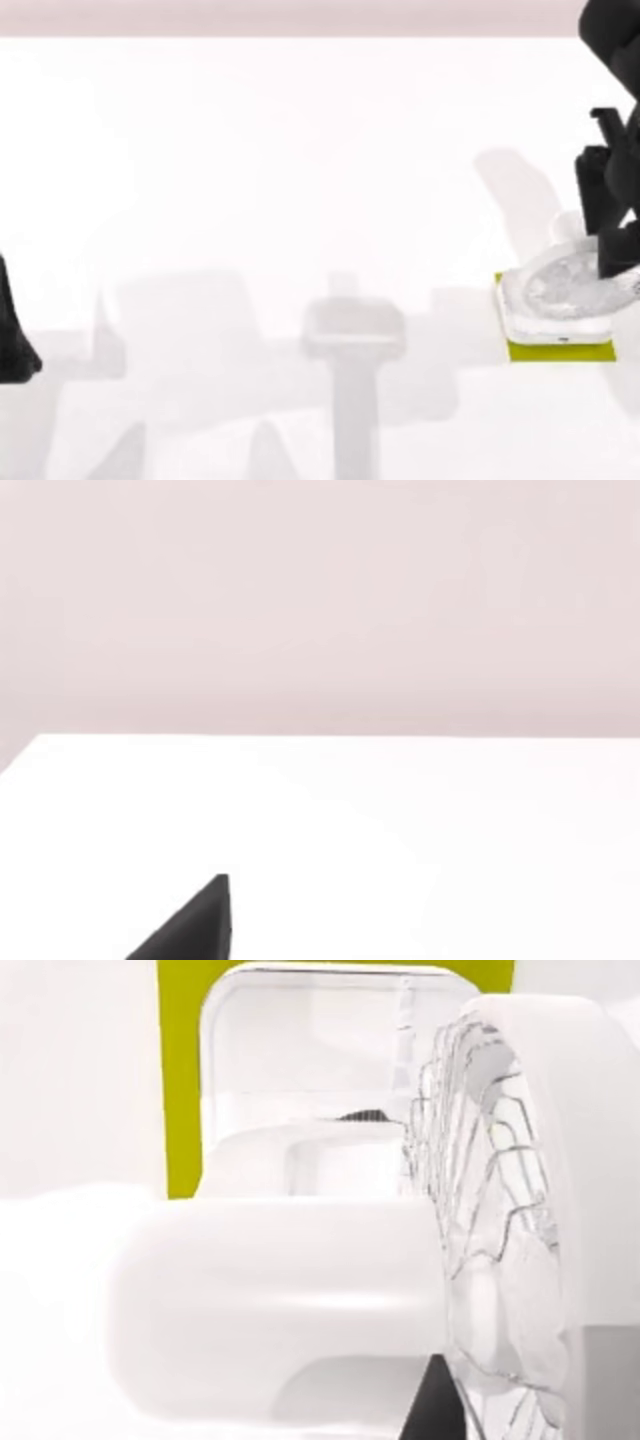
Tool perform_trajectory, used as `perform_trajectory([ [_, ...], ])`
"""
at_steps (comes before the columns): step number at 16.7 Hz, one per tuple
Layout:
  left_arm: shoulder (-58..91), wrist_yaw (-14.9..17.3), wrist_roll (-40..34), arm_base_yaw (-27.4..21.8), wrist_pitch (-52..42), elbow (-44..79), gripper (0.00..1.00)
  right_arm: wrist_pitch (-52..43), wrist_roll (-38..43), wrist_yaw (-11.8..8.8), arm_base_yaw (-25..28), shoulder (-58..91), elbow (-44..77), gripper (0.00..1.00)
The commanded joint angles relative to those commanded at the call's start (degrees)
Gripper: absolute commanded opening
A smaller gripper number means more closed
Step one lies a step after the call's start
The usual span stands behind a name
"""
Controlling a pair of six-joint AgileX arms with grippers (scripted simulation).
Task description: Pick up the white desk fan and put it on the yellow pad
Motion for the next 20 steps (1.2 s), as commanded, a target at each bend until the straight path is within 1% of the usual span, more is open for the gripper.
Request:
perform_trajectory([
  [1, 0.0, 0.0, 0.0, 0.0, 0.0, 0.0, 1.0, 0.0, 0.0, 0.0, 0.0, 0.0, 0.0, 0.0],
  [14, 0.0, 0.0, 0.0, 0.0, 0.0, 0.0, 1.0, 0.0, 0.0, 0.0, 0.0, 0.0, 0.0, 0.98],
  [15, 0.0, 0.0, 0.0, 0.0, 0.0, 0.0, 1.0, 0.0, 0.0, 0.0, 0.0, 0.0, 0.0, 1.0],
  [20, 0.0, 0.0, 0.0, 0.0, 0.0, 0.0, 1.0, 0.0, 0.0, 0.0, 0.0, 0.0, 0.0, 1.0],
])
